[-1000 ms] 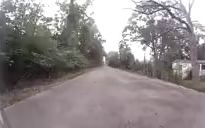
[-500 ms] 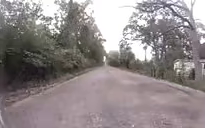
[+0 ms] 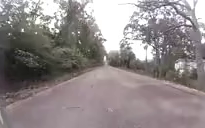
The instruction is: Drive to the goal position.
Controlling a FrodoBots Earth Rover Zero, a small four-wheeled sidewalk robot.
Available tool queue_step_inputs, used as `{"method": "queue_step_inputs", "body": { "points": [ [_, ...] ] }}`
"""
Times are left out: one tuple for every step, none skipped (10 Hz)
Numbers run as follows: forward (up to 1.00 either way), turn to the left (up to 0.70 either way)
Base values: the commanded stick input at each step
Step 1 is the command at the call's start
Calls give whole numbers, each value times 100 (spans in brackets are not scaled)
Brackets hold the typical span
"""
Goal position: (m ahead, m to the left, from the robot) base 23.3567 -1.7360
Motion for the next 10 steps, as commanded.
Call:
{"method": "queue_step_inputs", "body": {
  "points": [
    [70,0],
    [70,0],
    [70,0],
    [70,0],
    [70,0],
    [70,0],
    [70,0],
    [70,0],
    [70,-1],
    [70,-1]
  ]
}}
